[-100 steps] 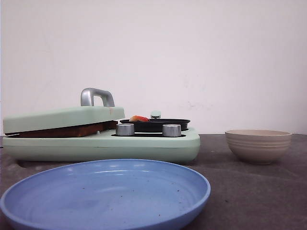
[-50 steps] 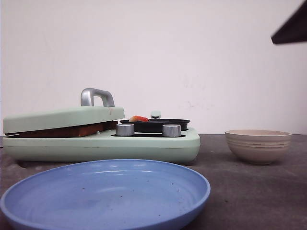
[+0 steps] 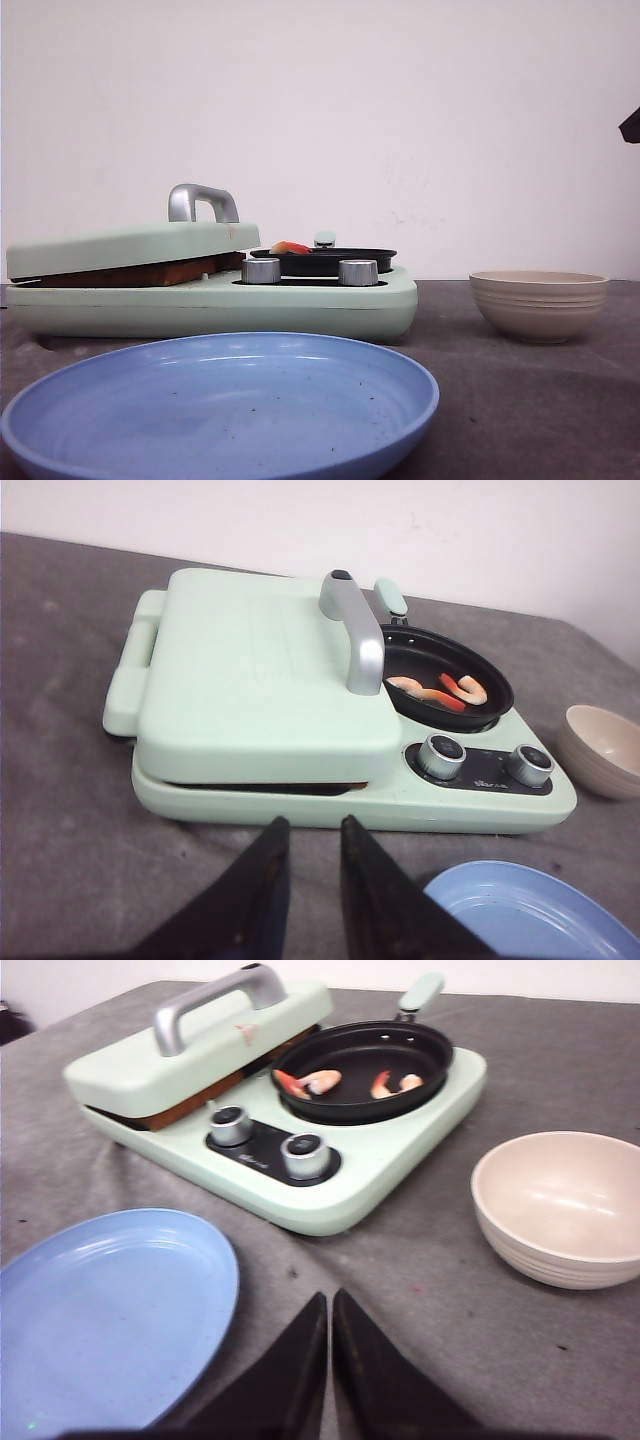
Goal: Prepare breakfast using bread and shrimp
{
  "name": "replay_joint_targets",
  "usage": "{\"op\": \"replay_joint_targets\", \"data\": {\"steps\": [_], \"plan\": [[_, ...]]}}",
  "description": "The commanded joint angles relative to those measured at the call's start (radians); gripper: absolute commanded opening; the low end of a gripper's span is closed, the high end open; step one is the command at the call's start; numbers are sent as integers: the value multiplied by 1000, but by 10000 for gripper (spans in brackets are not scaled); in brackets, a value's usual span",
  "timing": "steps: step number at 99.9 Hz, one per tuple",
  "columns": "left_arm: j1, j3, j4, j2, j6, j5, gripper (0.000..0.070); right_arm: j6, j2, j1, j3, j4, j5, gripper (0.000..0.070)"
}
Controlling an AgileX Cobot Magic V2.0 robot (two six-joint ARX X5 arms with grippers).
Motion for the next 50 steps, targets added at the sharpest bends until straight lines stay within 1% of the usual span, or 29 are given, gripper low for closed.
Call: {"op": "replay_joint_targets", "data": {"steps": [1,10,19,50], "plan": [[-3,5,11,0,-68,-3,26,14,0,6,0,8,3,0],[-3,5,11,0,-67,-4,26,18,0,6,0,8,4,0],[-3,5,11,0,-67,-4,26,63,0,6,0,10,3,0],[-3,5,11,0,-67,-4,26,62,0,6,1,13,3,0]]}}
